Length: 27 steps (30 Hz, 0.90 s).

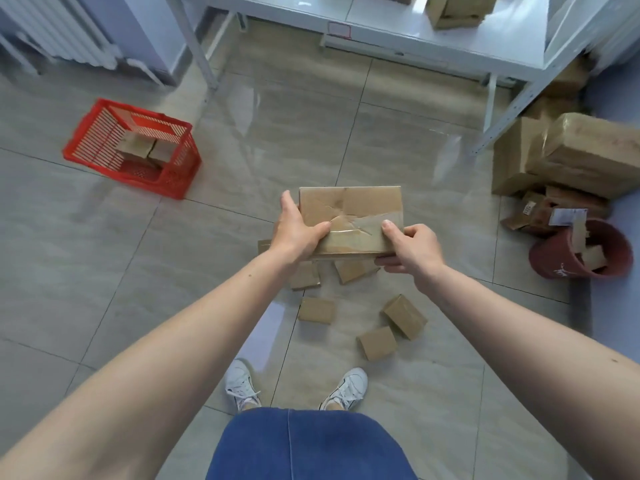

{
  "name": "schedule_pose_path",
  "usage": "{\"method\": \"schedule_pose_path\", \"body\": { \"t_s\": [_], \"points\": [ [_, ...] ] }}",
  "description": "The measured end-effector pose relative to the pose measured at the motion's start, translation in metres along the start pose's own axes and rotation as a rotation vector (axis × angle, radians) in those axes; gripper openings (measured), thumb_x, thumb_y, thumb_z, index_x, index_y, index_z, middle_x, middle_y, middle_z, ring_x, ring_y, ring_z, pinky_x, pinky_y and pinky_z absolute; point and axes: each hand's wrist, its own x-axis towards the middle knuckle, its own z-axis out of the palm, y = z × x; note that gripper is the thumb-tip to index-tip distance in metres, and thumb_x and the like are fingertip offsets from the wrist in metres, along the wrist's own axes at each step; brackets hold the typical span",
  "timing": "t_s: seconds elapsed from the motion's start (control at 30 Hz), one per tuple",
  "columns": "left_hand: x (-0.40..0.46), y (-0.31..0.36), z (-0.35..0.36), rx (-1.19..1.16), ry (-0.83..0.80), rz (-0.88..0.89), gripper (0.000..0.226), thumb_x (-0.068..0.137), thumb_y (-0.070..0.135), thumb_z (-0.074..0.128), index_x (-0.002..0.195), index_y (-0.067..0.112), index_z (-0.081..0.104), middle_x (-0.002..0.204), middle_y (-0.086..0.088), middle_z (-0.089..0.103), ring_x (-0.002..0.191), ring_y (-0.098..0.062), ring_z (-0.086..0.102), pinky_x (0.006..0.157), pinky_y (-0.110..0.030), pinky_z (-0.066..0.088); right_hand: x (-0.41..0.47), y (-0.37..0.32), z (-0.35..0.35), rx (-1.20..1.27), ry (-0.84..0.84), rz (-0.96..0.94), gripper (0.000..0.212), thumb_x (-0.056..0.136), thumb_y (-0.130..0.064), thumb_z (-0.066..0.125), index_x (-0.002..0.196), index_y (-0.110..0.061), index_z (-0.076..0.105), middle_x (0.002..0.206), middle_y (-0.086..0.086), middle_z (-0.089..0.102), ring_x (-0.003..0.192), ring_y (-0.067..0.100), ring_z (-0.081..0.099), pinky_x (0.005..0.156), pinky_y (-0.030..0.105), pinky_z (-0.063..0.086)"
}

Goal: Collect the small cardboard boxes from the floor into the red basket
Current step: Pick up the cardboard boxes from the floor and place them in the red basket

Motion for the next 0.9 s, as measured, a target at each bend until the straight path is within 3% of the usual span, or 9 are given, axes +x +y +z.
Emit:
{"method": "schedule_pose_path", "body": {
  "t_s": [0.1,0.17,0.27,0.47,0.63,0.9],
  "points": [
    [-0.008,-0.011,-0.055,-0.017,0.059,0.002,0.07,0.08,0.027,0.075,0.136,0.013,0.035,0.131,-0.004,0.055,0.121,-0.024,0.054,0.103,-0.04,0.045,-0.026,-0.027,0.041,-0.056,-0.028,-0.04,0.052,0.087,-0.048,0.065,0.111,-0.002,0.056,0.109,0.015,0.07,0.062,0.028,0.076,0.056,0.037,0.06],
    [-0.01,-0.021,-0.094,-0.043,0.085,0.008,0.062,0.079,0.024,0.075,0.13,0.012,0.041,0.125,-0.004,0.058,0.117,-0.025,0.056,0.101,-0.04,0.046,-0.045,-0.044,0.071,-0.095,-0.029,-0.063,0.05,0.087,-0.049,0.065,0.108,-0.004,0.057,0.106,0.012,0.07,0.063,0.028,0.076,0.06,0.039,0.062],
    [-0.012,-0.04,-0.153,-0.06,0.103,0.019,0.058,0.08,0.023,0.074,0.128,0.013,0.044,0.117,-0.001,0.058,0.114,-0.024,0.056,0.1,-0.04,0.047,-0.073,-0.068,0.122,-0.124,-0.03,-0.072,0.05,0.087,-0.049,0.066,0.108,-0.005,0.058,0.101,0.011,0.071,0.063,0.027,0.076,0.063,0.041,0.063],
    [0.0,-0.082,-0.27,-0.058,0.136,0.051,0.07,0.064,0.04,0.068,0.13,0.024,0.05,0.126,-0.007,0.058,0.113,-0.024,0.058,0.101,-0.042,0.049,-0.116,-0.113,0.232,-0.099,-0.075,-0.073,0.042,0.089,-0.046,0.065,0.098,-0.006,0.057,0.09,0.007,0.067,0.064,0.03,0.076,0.069,0.048,0.063],
    [0.008,-0.097,-0.345,-0.082,0.166,0.075,0.055,0.081,0.019,0.07,0.132,0.019,0.052,0.126,-0.004,0.063,0.116,-0.023,0.059,0.1,-0.038,0.049,-0.134,-0.146,0.305,-0.111,-0.101,-0.094,0.035,0.092,-0.043,0.062,0.079,-0.011,0.054,0.078,0.003,0.065,0.07,0.033,0.076,0.07,0.045,0.063],
    [0.067,-0.105,-0.424,-0.083,0.25,0.043,0.057,0.086,0.022,0.069,0.137,0.014,0.044,0.131,-0.006,0.059,0.117,-0.023,0.055,0.087,-0.027,0.042,-0.11,-0.219,0.387,-0.17,-0.156,-0.12,0.036,0.093,-0.039,0.058,0.076,-0.008,0.059,0.075,0.013,0.07,0.072,0.034,0.076,0.074,0.049,0.062]
  ]
}}
